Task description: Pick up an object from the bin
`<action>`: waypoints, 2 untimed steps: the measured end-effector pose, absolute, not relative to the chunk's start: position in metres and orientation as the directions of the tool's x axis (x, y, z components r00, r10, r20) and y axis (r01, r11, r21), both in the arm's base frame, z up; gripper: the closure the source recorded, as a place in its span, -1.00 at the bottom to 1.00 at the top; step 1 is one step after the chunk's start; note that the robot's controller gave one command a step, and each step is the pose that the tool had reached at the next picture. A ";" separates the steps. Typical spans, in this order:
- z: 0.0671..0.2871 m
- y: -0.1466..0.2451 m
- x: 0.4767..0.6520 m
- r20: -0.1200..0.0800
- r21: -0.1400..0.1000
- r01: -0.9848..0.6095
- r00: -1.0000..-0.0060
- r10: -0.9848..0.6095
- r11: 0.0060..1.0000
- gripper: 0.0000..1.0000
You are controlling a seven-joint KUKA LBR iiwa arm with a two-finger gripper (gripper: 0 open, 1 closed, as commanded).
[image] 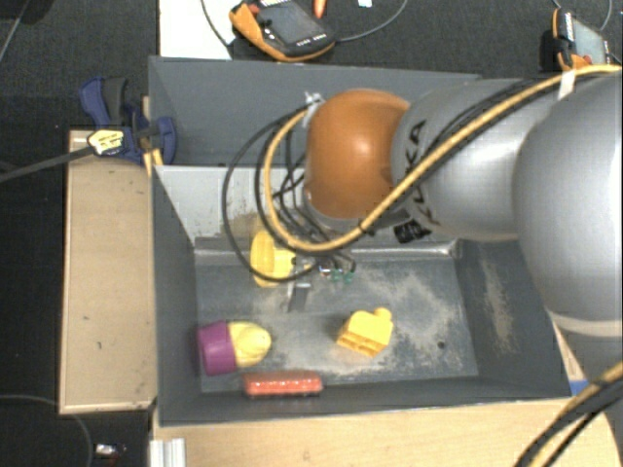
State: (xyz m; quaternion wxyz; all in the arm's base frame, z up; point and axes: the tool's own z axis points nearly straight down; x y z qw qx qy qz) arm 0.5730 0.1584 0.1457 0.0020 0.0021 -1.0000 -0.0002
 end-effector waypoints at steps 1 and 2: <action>0.150 0.157 0.574 -0.002 0.001 0.003 -1.000 0.003 1.000 -1.00; 0.116 0.160 0.583 -0.008 0.003 0.079 -0.997 0.079 0.997 -1.00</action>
Offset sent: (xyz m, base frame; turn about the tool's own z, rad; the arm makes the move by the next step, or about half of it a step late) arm 0.0155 0.0044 -0.0757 0.1041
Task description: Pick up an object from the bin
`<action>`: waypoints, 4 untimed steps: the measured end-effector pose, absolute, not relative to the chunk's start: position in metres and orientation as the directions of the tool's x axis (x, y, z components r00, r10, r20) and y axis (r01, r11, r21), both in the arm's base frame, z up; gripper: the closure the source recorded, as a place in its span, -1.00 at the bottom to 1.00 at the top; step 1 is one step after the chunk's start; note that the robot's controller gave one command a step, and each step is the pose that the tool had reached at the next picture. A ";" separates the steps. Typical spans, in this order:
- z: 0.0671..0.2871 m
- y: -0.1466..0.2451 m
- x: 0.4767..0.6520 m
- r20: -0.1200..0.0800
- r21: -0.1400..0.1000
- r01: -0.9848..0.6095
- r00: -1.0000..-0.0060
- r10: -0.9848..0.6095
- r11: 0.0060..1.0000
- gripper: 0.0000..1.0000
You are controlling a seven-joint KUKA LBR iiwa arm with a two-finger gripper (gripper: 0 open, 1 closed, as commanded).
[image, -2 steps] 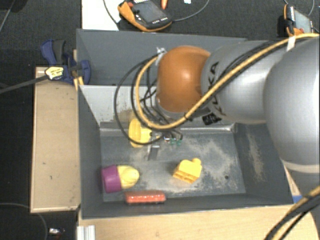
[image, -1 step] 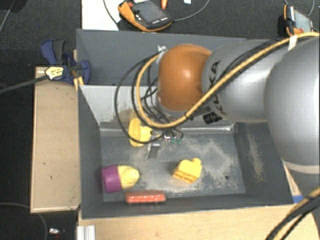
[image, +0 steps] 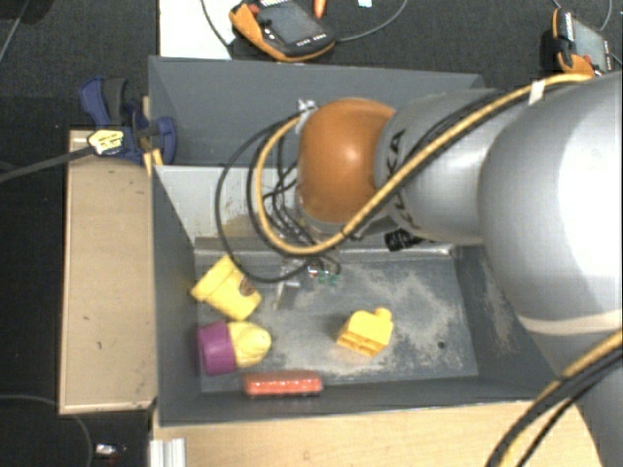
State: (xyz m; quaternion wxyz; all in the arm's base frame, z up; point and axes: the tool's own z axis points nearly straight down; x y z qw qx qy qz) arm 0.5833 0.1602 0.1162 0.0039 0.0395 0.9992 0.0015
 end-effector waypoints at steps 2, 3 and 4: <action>0.115 0.239 0.584 -0.012 0.004 -0.008 -1.000 -0.008 1.000 -1.00; 0.072 0.243 0.587 -0.020 0.011 0.300 -0.954 0.300 0.954 -1.00; 0.075 0.253 0.593 -0.024 0.012 0.034 -0.999 0.034 0.999 1.00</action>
Offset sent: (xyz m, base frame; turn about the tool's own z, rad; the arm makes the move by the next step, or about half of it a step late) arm -0.0005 0.0779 -0.0023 -0.0864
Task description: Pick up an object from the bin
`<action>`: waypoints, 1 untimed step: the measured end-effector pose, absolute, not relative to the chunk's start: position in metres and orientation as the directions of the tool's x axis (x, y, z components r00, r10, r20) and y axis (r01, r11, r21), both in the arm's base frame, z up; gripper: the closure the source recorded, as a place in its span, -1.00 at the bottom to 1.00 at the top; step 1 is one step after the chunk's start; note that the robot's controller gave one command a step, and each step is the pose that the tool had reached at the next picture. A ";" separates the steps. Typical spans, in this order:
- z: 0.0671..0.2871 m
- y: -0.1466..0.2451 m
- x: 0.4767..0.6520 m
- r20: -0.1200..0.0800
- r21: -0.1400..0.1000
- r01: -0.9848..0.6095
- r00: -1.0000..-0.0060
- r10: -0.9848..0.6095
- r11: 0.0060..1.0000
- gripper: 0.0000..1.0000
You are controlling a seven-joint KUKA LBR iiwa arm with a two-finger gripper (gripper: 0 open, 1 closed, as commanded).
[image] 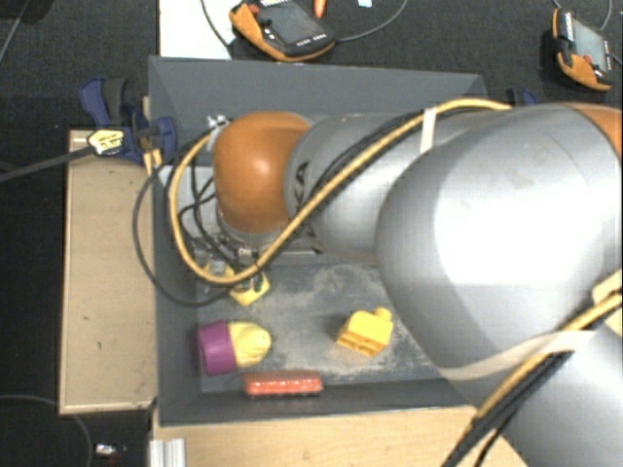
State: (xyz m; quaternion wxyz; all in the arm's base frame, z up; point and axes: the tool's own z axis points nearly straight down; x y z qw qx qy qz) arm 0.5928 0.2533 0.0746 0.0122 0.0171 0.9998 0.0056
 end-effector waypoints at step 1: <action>0.075 0.253 0.593 -0.024 0.012 0.035 -0.999 0.035 0.999 1.00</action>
Offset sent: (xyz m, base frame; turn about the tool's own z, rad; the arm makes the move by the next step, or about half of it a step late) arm -0.0001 0.0000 0.0315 0.0004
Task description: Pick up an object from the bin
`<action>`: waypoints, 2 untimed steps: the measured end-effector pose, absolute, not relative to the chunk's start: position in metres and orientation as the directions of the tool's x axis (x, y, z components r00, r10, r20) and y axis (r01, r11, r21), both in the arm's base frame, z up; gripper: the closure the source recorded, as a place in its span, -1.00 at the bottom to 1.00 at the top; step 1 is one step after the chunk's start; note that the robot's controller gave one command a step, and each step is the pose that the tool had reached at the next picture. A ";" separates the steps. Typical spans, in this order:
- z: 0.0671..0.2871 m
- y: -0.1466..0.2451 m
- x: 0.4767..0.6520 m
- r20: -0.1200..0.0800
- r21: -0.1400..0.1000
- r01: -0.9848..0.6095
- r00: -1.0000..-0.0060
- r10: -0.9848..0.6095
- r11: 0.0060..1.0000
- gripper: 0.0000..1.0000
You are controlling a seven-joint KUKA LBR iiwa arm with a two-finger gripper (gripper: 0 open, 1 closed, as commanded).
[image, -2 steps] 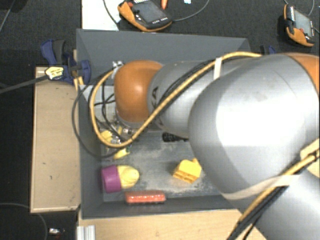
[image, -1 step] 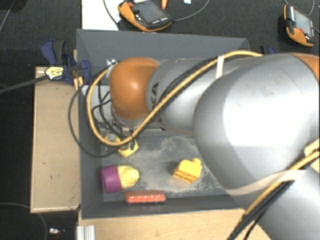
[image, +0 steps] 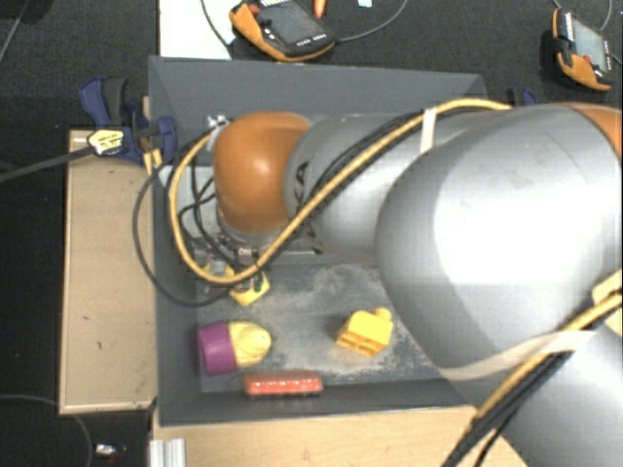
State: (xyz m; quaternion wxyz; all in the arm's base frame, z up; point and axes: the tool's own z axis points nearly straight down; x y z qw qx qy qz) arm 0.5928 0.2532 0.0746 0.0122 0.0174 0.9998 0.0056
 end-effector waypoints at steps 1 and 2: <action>0.083 0.252 0.591 -0.020 0.010 0.035 -0.999 0.036 0.999 1.00; 0.103 0.253 0.592 -0.024 0.011 0.036 -0.999 0.036 0.999 1.00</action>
Offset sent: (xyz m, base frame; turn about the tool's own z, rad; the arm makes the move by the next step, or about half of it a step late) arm -0.0012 -0.0007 0.0138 0.0004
